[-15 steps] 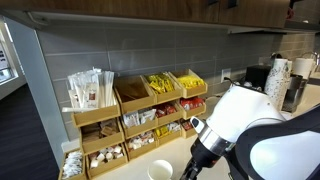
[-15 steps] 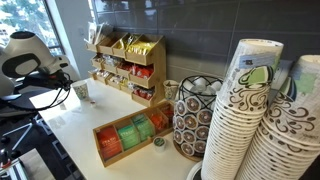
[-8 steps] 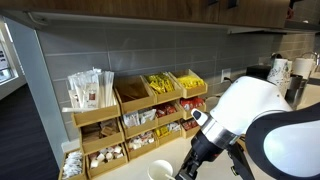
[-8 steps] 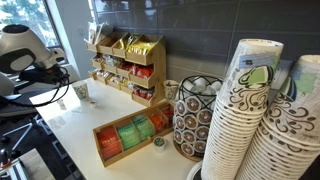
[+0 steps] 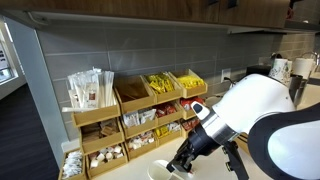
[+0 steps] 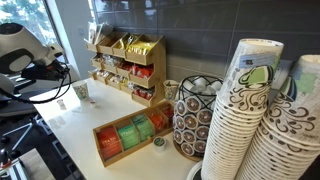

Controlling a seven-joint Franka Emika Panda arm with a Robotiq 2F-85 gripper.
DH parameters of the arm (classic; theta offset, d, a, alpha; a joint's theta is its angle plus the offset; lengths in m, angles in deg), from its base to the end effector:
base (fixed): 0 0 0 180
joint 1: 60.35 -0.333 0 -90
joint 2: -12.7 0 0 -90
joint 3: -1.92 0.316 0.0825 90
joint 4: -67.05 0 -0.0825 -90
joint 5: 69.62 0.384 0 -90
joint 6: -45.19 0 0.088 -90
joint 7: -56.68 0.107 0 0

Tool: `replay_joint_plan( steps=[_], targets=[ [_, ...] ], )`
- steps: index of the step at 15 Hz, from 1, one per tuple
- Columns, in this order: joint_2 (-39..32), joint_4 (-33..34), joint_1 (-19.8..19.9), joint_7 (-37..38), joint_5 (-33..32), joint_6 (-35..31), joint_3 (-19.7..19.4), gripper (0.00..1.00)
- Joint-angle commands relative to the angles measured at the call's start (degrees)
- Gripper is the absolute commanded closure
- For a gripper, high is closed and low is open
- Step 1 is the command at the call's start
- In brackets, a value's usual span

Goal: Place the straw in the cup

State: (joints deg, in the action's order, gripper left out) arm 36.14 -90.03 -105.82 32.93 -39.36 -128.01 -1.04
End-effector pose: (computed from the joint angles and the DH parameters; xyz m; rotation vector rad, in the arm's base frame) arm 0.3306 0.2520 0.4156 -2.5137 -0.8471 -0.8453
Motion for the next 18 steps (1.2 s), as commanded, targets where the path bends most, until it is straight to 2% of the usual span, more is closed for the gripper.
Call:
replay_joint_plan(
  steps=[1, 7, 12, 14, 18],
  targets=[
    [-2.45, 0.35, -3.94, -2.90, 1.96, -7.38, -3.03, 1.00],
    [-4.94, 0.86, -12.35, -1.91, 0.39, -18.96, -9.90, 1.00],
    [-7.44, 0.93, -21.79, 2.21, -2.98, -27.99, -18.09, 1.00],
    [-9.10, 0.82, -24.28, 4.11, -4.75, -31.00, -20.79, 1.00],
    [-14.47, 1.40, -25.71, 8.90, -6.96, -37.74, -23.87, 1.00]
  ],
)
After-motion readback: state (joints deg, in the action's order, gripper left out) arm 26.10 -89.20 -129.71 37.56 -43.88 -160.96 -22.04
